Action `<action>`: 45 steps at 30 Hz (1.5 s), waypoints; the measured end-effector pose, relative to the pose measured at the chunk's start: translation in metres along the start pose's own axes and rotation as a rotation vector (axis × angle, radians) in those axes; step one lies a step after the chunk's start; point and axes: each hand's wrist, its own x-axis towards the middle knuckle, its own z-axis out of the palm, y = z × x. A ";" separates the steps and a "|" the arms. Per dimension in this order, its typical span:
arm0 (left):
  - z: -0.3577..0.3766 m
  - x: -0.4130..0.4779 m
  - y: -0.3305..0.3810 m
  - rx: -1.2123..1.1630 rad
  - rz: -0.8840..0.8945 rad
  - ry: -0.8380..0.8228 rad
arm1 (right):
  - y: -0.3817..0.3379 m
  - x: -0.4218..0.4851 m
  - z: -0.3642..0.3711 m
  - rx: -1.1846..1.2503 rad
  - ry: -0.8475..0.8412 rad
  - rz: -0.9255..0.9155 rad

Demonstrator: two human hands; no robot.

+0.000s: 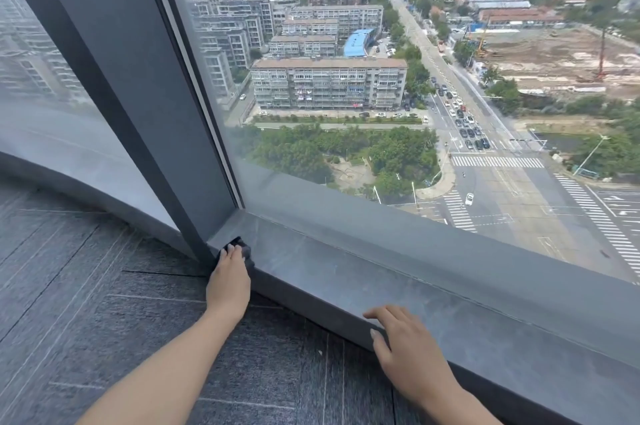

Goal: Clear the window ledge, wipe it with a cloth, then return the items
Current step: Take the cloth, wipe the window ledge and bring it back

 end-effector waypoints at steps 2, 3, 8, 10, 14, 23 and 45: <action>0.001 -0.038 0.011 -0.176 -0.102 -0.058 | 0.001 -0.006 0.001 0.049 -0.048 0.048; 0.001 -0.058 0.017 -0.340 -0.187 -0.102 | 0.001 -0.008 0.003 0.091 -0.067 0.068; 0.022 -0.144 0.051 -1.447 -0.760 -0.599 | -0.007 -0.013 -0.002 0.523 -0.173 0.310; 0.023 -0.158 0.067 -1.592 -0.852 -0.849 | -0.008 -0.014 -0.005 0.702 -0.273 0.463; -0.007 -0.161 0.108 -1.655 -0.768 -1.076 | -0.007 -0.015 -0.025 1.066 -0.318 0.650; -0.207 -0.139 0.162 -1.255 -0.394 -1.088 | -0.115 -0.001 -0.162 1.086 -0.306 0.619; -0.951 -0.292 0.046 -1.258 -0.254 -0.157 | -0.727 -0.040 -0.557 1.149 -0.959 -0.126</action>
